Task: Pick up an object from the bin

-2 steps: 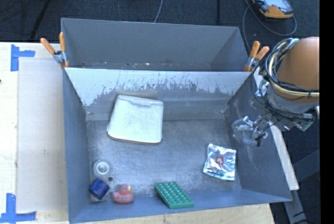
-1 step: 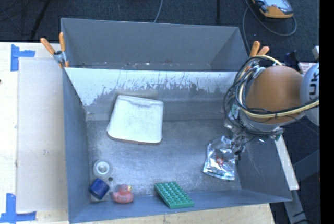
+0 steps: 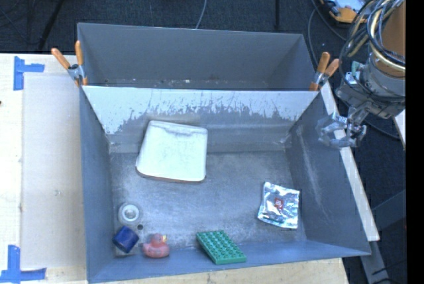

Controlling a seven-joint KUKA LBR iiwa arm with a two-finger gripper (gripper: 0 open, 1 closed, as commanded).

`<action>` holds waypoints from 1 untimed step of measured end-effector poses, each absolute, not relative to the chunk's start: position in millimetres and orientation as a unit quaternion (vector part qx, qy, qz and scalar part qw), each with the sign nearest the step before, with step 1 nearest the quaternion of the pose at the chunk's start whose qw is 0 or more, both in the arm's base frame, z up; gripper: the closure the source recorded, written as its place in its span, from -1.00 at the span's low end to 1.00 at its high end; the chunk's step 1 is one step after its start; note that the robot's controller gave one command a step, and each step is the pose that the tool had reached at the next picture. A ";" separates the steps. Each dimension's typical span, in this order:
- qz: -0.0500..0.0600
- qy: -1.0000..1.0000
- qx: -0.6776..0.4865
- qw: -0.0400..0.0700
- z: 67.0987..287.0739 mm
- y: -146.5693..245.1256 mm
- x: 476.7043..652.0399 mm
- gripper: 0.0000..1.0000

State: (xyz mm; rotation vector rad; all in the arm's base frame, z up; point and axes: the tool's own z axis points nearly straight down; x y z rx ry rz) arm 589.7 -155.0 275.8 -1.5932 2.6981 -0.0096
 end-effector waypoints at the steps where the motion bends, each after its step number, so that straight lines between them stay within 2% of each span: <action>1: 0.004 0.839 -0.544 -0.002 137.1 -153.6 592.9 1.00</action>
Offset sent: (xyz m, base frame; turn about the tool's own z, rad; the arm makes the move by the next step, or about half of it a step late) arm 0.0052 0.0002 -0.1331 -0.0888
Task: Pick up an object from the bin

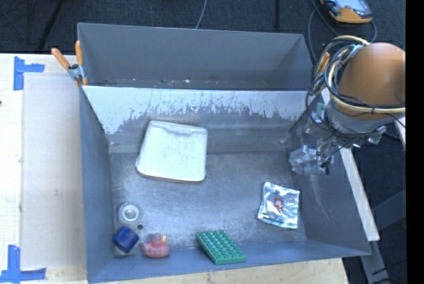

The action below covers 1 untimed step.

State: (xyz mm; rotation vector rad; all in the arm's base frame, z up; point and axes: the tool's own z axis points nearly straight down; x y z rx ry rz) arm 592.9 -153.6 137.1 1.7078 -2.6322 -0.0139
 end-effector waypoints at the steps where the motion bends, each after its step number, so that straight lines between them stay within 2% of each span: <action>1: -0.002 -0.840 0.543 -0.001 142.0 -154.0 594.9 -1.00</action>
Offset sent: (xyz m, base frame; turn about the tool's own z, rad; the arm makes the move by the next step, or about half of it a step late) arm 0.0000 0.0000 0.0000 0.0000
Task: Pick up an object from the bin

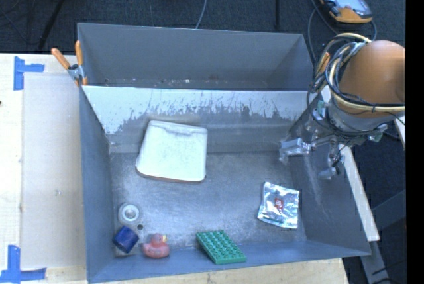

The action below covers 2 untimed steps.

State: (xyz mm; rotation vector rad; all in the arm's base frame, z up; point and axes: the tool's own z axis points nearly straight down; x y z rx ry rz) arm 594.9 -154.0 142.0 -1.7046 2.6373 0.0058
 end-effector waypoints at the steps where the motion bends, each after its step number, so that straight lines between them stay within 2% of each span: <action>1: 0.004 0.709 -0.705 0.003 81.8 -125.8 564.5 -1.00; 2: 0.002 0.711 -0.704 0.000 82.0 -130.0 564.2 1.00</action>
Offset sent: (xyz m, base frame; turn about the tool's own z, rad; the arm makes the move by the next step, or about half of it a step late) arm -0.0306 0.0222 -0.0592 -0.4182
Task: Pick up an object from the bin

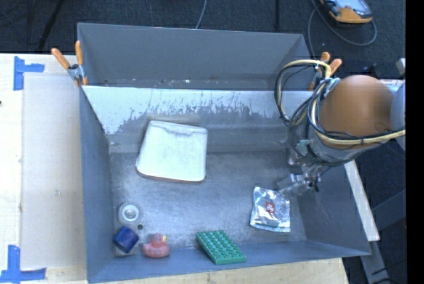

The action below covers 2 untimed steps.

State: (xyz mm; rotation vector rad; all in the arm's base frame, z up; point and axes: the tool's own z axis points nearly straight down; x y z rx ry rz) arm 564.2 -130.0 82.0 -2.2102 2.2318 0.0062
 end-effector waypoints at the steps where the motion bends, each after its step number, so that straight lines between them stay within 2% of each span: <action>1: -0.003 0.693 -0.721 0.003 210.4 -148.8 582.5 1.00; 2: 0.002 0.694 -0.720 0.001 205.4 -148.6 580.3 -1.00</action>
Offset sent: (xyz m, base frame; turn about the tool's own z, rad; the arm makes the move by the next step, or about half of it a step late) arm 0.0161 -0.0189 0.1242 -0.0547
